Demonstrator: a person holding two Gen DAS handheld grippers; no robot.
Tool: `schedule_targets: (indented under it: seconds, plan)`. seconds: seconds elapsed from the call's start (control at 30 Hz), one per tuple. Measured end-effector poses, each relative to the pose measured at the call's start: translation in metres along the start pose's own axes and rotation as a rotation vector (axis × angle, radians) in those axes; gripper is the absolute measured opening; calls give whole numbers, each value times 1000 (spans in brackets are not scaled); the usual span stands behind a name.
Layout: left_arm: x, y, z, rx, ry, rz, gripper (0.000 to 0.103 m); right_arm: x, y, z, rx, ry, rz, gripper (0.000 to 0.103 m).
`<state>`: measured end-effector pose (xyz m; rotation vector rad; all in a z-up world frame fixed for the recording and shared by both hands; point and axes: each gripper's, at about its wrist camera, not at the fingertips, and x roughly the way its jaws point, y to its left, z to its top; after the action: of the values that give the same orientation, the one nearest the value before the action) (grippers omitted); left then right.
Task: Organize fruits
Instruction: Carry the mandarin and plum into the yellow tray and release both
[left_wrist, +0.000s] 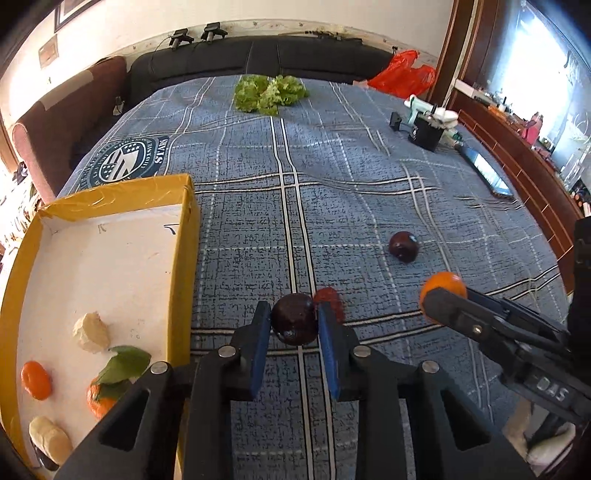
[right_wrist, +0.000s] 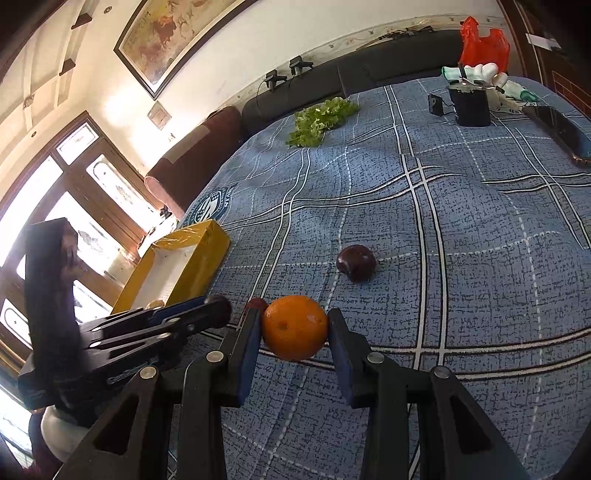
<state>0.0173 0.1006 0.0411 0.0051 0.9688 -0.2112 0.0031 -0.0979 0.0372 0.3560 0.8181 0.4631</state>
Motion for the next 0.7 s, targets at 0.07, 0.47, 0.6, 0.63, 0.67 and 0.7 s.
schedule_targets:
  seconds: [0.07,0.47,0.6,0.63,0.67,0.7]
  plan:
    - [-12,4,-5,-28,-20,-13,25,0,1,0,-3,-1,-4,40]
    - [-97,103,-61,-296,-153,86,25,-2,35,-1,-50,12,5,40]
    - [-105,134,-81,-357,-154,134,25,-3,76,1,-133,27,28,41]
    - [-106,139,-85,-370,-153,130,25,-1,86,2,-153,33,32,41]
    - [-106,143,-89,-378,-154,131,26,2,95,2,-169,41,37,41]
    - [-107,148,-91,-385,-154,129,26,6,105,1,-185,51,44,41]
